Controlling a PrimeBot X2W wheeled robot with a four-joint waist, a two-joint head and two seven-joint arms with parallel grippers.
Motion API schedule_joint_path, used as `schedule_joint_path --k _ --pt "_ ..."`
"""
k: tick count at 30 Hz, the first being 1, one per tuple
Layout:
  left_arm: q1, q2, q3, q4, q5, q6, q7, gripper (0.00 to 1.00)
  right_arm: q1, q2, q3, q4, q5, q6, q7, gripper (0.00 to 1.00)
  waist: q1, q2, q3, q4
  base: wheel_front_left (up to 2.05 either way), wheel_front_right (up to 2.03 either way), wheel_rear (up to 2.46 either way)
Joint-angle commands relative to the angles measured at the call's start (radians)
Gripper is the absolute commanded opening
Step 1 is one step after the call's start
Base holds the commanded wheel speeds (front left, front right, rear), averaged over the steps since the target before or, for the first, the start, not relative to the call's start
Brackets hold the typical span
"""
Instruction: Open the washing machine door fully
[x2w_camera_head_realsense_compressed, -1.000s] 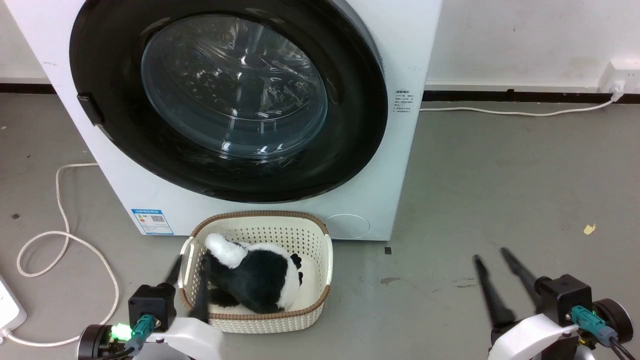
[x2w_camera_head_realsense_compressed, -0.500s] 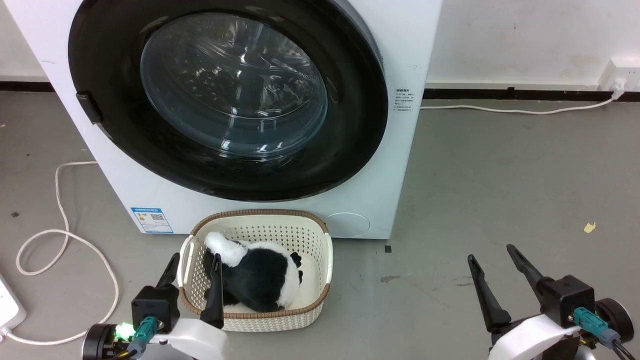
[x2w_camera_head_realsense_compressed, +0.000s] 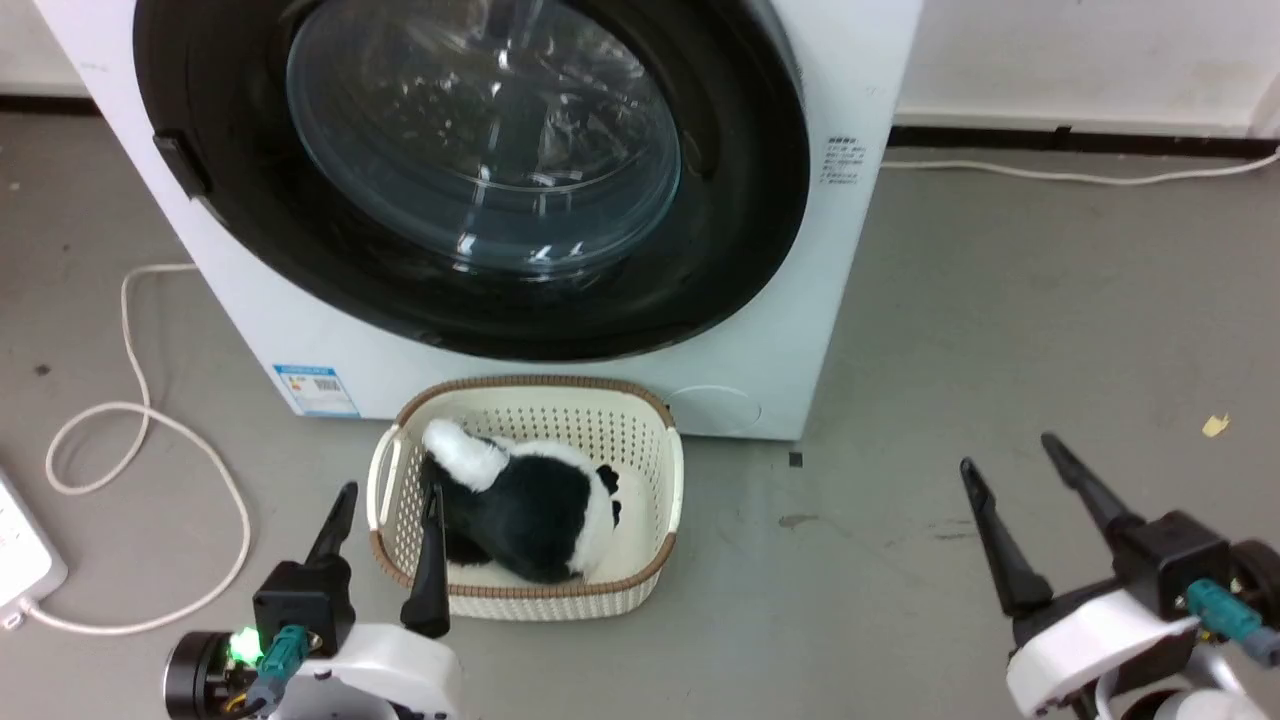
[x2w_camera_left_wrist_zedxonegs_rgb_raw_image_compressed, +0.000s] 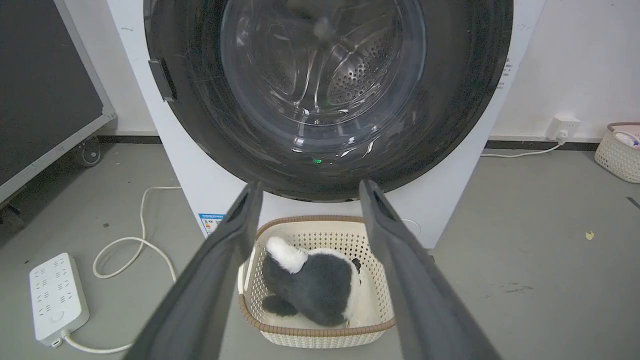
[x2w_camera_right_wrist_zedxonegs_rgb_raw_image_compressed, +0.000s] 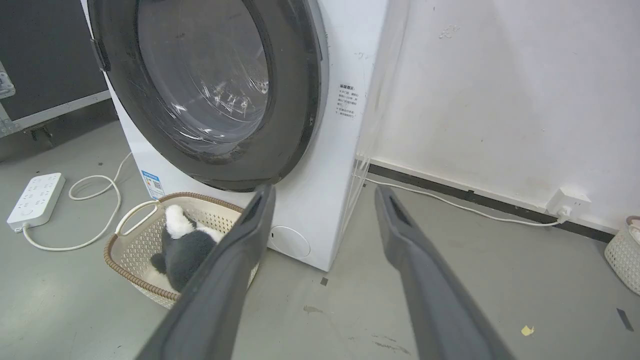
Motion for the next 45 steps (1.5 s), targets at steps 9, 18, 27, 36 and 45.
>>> schedule_joint_path --k 9,18,27,36,45 --pt "-0.062 0.001 -0.024 -0.027 -0.023 0.023 -0.028 1.0 -0.142 -0.067 0.015 -0.012 0.071 -0.001 0.016 0.12 -0.0001 0.0 0.085 0.038 0.0 0.0 0.0" --pt "-0.093 0.001 -0.045 -0.042 -0.044 0.041 -0.047 1.0 -0.296 -0.089 0.026 0.01 0.157 -0.001 0.057 0.0 -0.0001 0.0 0.145 0.07 0.0 0.0 0.0" --pt "-0.123 0.001 -0.074 -0.055 -0.073 0.064 -0.07 1.0 -0.506 -0.055 -0.042 0.14 0.308 -0.001 0.151 0.0 -0.0001 0.0 0.207 0.12 0.0 0.0 0.0" --pt "-0.141 0.001 -0.091 -0.063 -0.09 0.077 -0.089 1.0 -0.696 -0.014 -0.154 0.313 0.421 -0.001 0.268 0.0 -0.0001 0.0 0.252 0.157 0.0 0.0 0.0" --pt "-0.159 0.001 -0.113 -0.073 -0.105 0.092 -0.106 1.0 -0.864 0.003 -0.247 0.47 0.508 -0.001 0.412 0.0 -0.0001 0.0 0.298 0.187 0.0 0.0 0.0"
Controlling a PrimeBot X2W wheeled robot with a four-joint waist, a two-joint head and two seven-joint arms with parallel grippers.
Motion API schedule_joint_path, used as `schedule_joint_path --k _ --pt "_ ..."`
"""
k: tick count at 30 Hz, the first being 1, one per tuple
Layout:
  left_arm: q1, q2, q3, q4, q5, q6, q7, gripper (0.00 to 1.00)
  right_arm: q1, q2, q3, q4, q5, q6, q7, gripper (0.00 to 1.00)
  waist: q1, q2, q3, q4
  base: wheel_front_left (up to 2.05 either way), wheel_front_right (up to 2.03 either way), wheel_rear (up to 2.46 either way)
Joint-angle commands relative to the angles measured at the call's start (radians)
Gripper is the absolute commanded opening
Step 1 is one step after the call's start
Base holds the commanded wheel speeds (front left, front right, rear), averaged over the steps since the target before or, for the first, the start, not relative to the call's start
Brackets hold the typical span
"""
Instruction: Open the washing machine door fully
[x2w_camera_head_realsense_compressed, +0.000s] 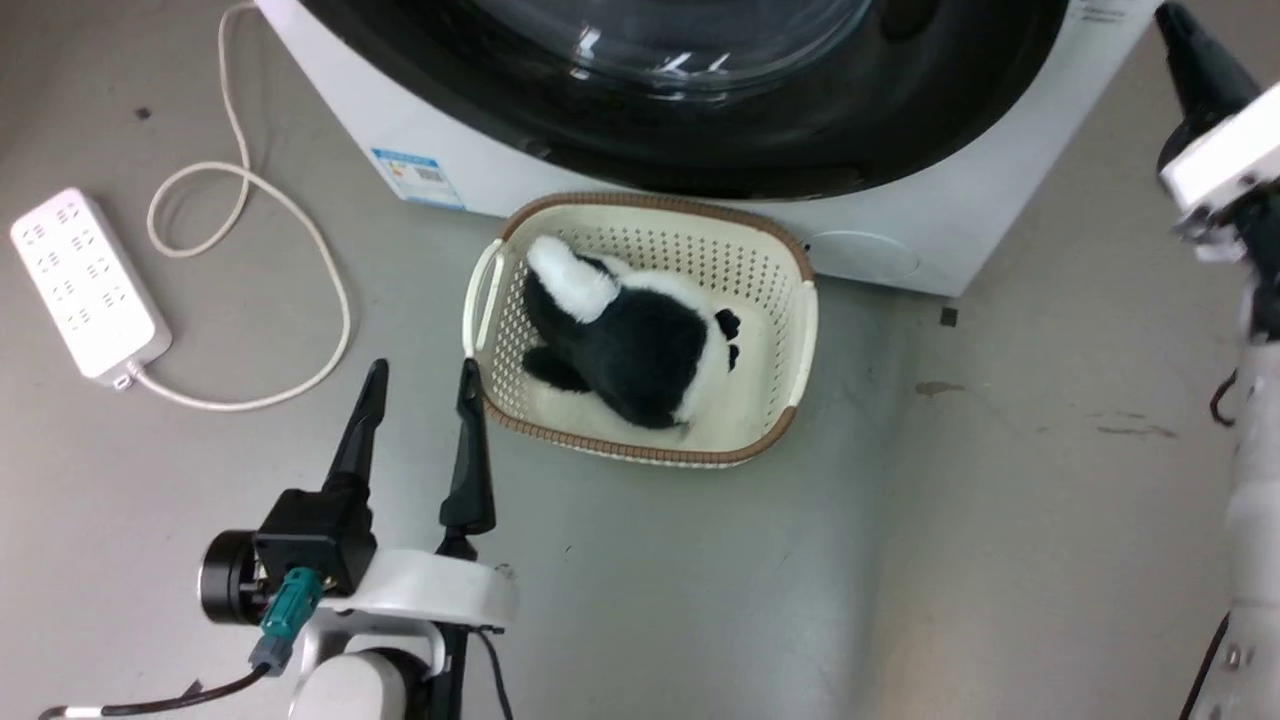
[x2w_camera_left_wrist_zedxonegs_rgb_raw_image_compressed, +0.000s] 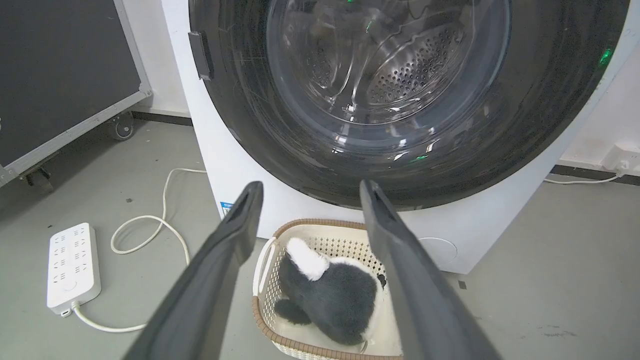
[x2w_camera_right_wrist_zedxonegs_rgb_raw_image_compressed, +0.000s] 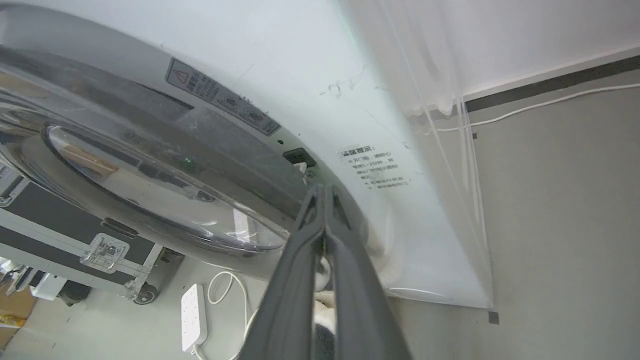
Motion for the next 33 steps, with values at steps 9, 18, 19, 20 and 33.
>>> schedule_joint_path --k 9,18,19,20,33 --pt "-0.041 0.001 -0.035 -0.012 -0.023 0.02 -0.028 1.0 -0.205 -0.005 -0.122 0.185 0.088 0.0 0.149 0.0 -0.0001 0.0 0.049 0.043 0.0 0.0 0.0" --pt "-0.061 0.001 -0.054 -0.018 -0.038 0.035 -0.047 1.0 -0.353 -0.012 -0.197 0.303 0.124 -0.001 0.263 0.0 -0.0001 0.0 0.091 0.068 0.0 0.0 0.0" --pt "-0.064 0.001 -0.057 -0.018 -0.039 0.037 -0.049 1.0 -0.365 -0.012 -0.205 0.315 0.129 -0.001 0.279 0.0 -0.0001 0.0 0.095 0.071 0.0 0.0 0.0" --pt "-0.067 0.001 -0.06 -0.018 -0.041 0.039 -0.051 1.0 -0.376 -0.013 -0.213 0.325 0.134 -0.001 0.294 0.0 -0.0001 0.0 0.097 0.073 0.0 0.0 0.0" --pt "-0.069 0.001 -0.074 0.007 -0.061 0.055 -0.08 1.0 -0.343 0.005 -0.314 0.382 0.219 -0.001 0.497 0.0 -0.0001 0.0 0.057 0.07 0.0 0.0 0.0"
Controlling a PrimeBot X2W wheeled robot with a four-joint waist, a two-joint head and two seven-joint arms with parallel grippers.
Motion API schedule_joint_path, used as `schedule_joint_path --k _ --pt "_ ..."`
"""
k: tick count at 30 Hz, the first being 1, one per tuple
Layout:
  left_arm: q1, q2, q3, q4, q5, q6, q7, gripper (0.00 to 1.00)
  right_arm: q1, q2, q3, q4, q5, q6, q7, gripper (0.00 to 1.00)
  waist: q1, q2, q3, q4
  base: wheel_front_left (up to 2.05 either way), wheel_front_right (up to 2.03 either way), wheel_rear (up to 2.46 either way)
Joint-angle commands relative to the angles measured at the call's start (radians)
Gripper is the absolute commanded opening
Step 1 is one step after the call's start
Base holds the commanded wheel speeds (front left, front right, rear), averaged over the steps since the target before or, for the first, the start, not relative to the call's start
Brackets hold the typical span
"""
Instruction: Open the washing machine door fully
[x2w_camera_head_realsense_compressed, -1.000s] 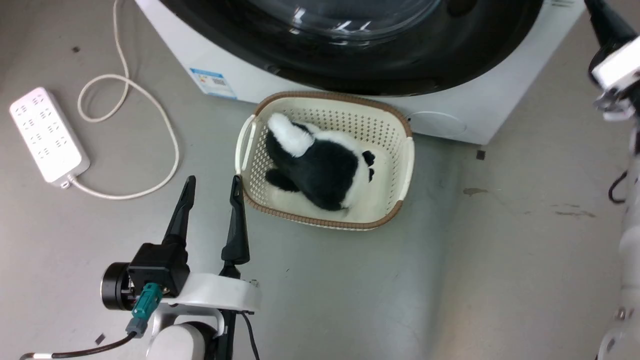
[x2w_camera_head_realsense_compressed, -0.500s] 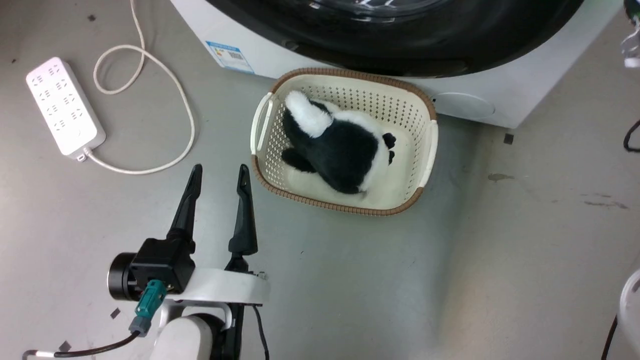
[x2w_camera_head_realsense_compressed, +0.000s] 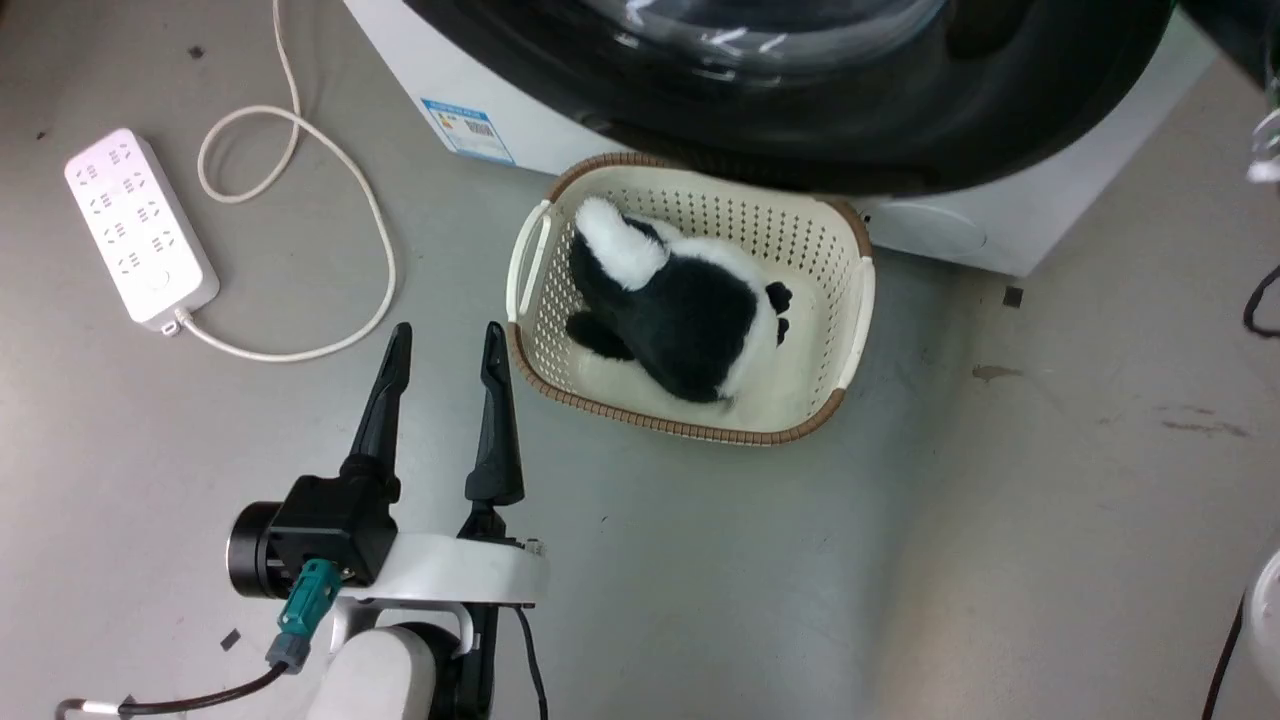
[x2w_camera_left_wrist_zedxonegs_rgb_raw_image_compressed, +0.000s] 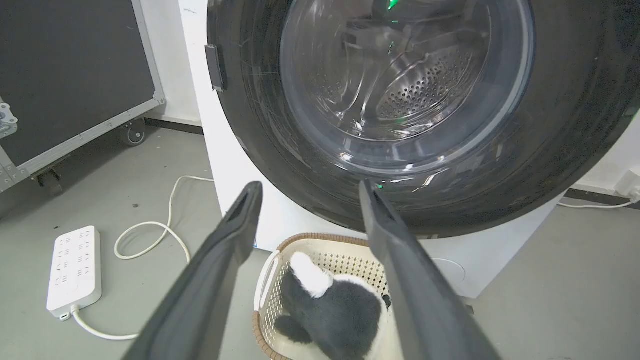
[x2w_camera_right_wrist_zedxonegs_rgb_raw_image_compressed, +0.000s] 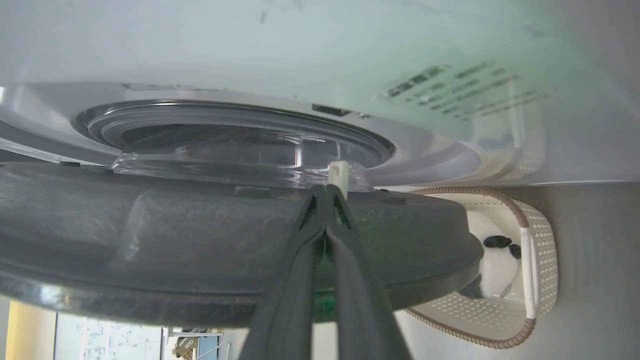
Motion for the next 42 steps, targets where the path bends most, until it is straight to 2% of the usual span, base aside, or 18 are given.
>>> schedule_joint_path --k 1,4,5,9,12,14,21,28,33,39,40,41,42 --pt "-0.009 0.001 -0.002 0.002 -0.006 0.004 -0.011 1.0 0.004 0.023 -0.007 0.012 0.022 0.001 0.026 0.0 0.0 0.0 -0.011 -0.002 0.0 0.0 0.0" --pt "-0.004 0.001 -0.003 0.008 -0.01 0.004 -0.017 1.0 0.037 0.045 -0.013 -0.005 0.039 0.001 0.086 0.0 0.0 0.0 -0.03 -0.004 0.0 0.0 0.0" --pt "0.001 0.002 -0.004 0.015 -0.012 0.003 -0.024 1.0 0.072 0.066 -0.023 -0.025 0.06 0.001 0.141 0.0 0.0 0.0 -0.051 -0.002 0.0 0.0 0.0" --pt "0.014 0.002 -0.002 0.026 -0.014 -0.001 -0.032 1.0 0.134 0.085 -0.023 -0.063 0.1 0.001 0.212 0.0 0.0 0.0 -0.09 0.002 0.0 0.0 0.0" --pt "0.034 0.002 -0.003 0.04 -0.015 -0.007 -0.038 1.0 0.194 0.091 -0.027 -0.084 0.163 0.001 0.252 0.0 0.0 0.0 -0.13 0.011 0.0 0.0 0.0" --pt "0.05 0.002 -0.003 0.047 -0.018 -0.009 -0.038 1.0 0.243 0.091 0.009 -0.083 0.231 0.001 0.272 0.0 0.0 0.0 -0.158 0.017 0.0 0.0 0.0" --pt "0.102 0.002 0.002 0.061 -0.013 -0.023 -0.038 1.0 0.435 0.092 0.249 -0.124 0.469 0.001 0.259 0.0 0.0 0.0 -0.232 0.027 0.0 0.0 0.0" --pt "0.151 0.002 0.005 0.066 0.008 -0.043 -0.038 1.0 0.617 0.092 0.553 -0.245 0.68 0.001 0.178 0.0 0.0 0.0 -0.276 0.039 0.0 0.0 0.0" --pt "0.186 0.002 0.014 0.07 0.019 -0.059 -0.038 1.0 0.701 0.092 0.71 -0.322 0.743 0.001 0.094 0.0 0.0 0.0 -0.284 0.054 0.0 0.0 0.0" --pt "0.201 0.002 0.024 0.068 0.025 -0.066 -0.038 1.0 0.724 0.092 0.776 -0.366 0.75 0.001 0.005 0.0 0.0 0.0 -0.284 0.058 0.0 0.0 0.0" --pt "0.202 0.002 0.027 0.068 0.025 -0.066 -0.038 1.0 0.725 0.092 0.769 -0.371 0.735 0.001 -0.02 0.62 0.0 0.0 -0.286 0.056 0.0 0.0 0.0" --pt "0.204 0.002 0.031 0.067 0.021 -0.066 -0.038 1.0 0.725 0.092 0.761 -0.377 0.72 0.001 -0.042 1.0 0.0 0.0 -0.289 0.053 0.0 0.0 0.0" --pt "0.207 0.002 0.034 0.071 0.01 -0.068 -0.038 1.0 0.727 0.09 0.751 -0.39 0.706 0.001 -0.063 1.0 0.0 0.0 -0.294 0.049 0.0 0.0 0.0"
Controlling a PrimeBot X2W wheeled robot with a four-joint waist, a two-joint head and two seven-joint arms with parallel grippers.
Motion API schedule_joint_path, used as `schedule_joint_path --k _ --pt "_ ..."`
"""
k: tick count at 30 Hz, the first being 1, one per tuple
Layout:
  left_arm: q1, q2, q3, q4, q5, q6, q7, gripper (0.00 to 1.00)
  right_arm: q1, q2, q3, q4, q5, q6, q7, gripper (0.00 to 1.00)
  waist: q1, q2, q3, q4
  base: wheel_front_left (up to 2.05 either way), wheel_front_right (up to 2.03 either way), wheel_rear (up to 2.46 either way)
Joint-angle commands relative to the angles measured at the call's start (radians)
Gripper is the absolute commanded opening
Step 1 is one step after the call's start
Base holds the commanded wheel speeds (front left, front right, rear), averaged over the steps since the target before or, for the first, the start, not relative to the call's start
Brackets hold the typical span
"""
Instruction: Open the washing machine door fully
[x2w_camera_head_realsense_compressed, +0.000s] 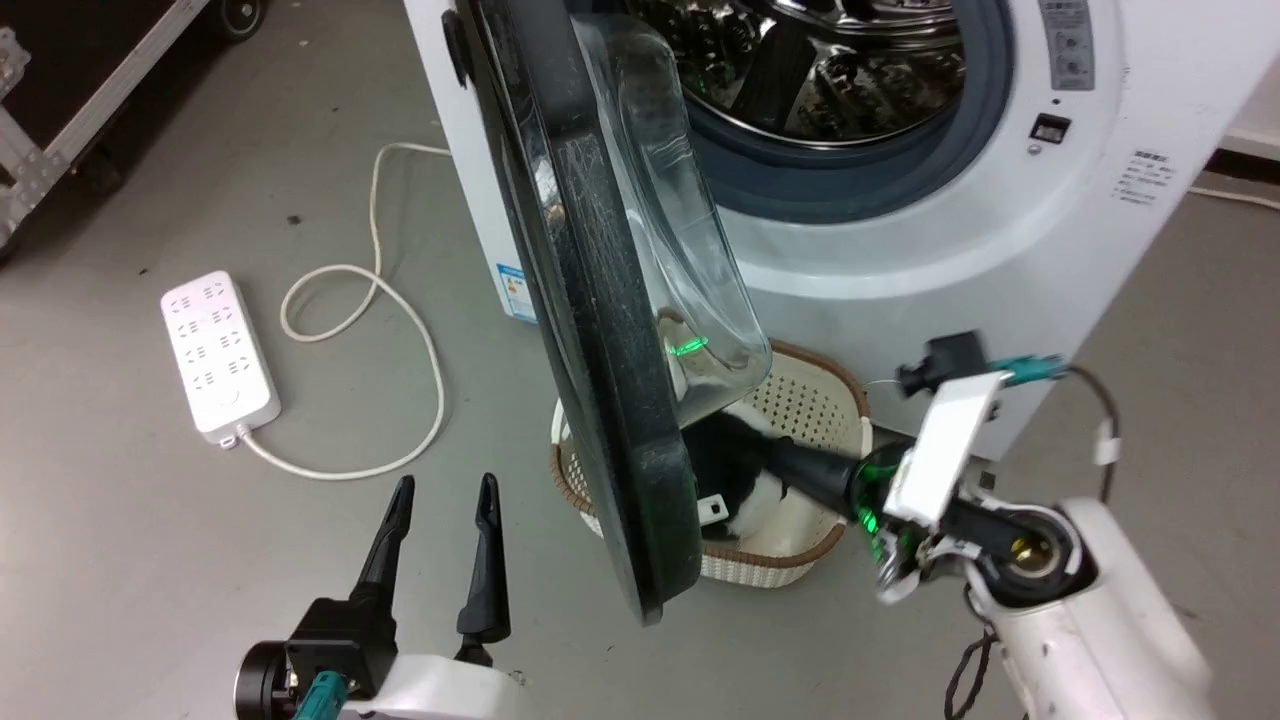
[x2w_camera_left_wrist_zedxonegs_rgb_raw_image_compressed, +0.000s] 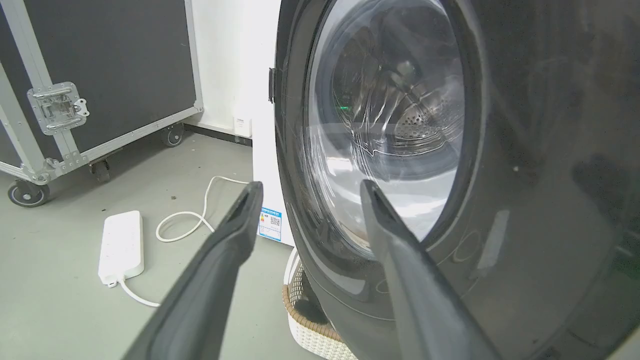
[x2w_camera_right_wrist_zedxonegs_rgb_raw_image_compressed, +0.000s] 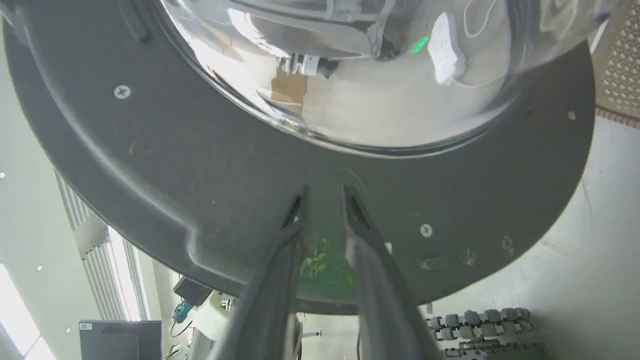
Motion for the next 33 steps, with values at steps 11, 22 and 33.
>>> schedule_joint_path --k 11,22,33 --pt "0.012 0.001 0.09 0.014 0.008 -0.052 -0.006 1.0 0.114 -0.255 0.002 -0.295 -0.647 0.001 -0.675 1.0 0.0 0.0 -0.084 -0.13 0.0 0.0 0.0" --pt "0.036 0.001 0.145 0.033 0.016 -0.089 -0.006 1.0 0.318 -0.296 -0.092 -0.339 -1.109 0.001 -1.008 1.0 0.0 0.0 -0.121 -0.226 0.0 0.0 0.0" --pt "0.076 0.001 0.156 0.048 0.016 -0.104 -0.006 1.0 0.582 -0.025 -0.283 -0.407 -1.345 0.001 -1.038 1.0 0.0 0.0 -0.127 -0.272 0.0 0.0 0.0"
